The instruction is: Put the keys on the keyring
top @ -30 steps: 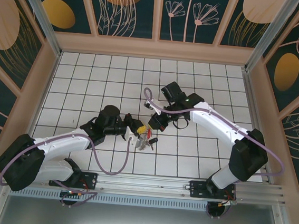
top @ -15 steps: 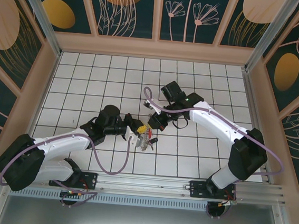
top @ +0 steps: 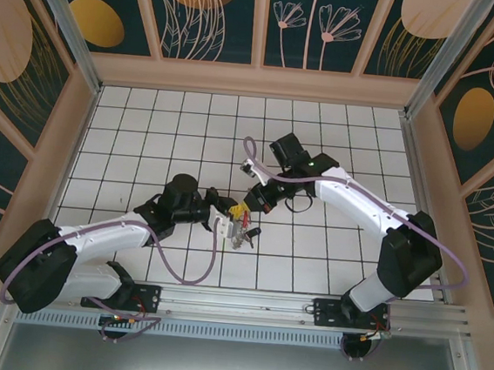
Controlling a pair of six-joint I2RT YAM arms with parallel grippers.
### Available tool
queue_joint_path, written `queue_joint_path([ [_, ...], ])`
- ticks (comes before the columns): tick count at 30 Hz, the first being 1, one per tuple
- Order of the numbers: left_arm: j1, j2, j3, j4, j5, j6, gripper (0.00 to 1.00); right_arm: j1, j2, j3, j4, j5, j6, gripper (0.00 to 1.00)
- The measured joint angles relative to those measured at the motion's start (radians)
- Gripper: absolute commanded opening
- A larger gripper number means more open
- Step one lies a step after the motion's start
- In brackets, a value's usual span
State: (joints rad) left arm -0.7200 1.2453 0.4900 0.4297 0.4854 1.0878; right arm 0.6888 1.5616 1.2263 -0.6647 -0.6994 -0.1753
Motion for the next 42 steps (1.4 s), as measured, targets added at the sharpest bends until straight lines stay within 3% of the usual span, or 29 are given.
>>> queue_joint_path([
  [9,-0.002,0.027,0.0,0.083,-0.074,-0.231,0.0,-0.022,-0.04,-0.049,0.111,0.014,0.178,0.0],
  [21,-0.01,0.055,-0.003,0.226,-0.189,-0.566,0.0,-0.019,-0.193,-0.202,0.391,0.183,0.527,0.0],
  [27,-0.011,0.077,-0.006,0.278,-0.218,-0.645,0.0,0.0,-0.208,-0.222,0.452,0.238,0.607,0.0],
  [42,-0.012,0.126,-0.006,0.367,-0.256,-0.736,0.0,0.072,-0.193,-0.212,0.459,0.329,0.628,0.0],
])
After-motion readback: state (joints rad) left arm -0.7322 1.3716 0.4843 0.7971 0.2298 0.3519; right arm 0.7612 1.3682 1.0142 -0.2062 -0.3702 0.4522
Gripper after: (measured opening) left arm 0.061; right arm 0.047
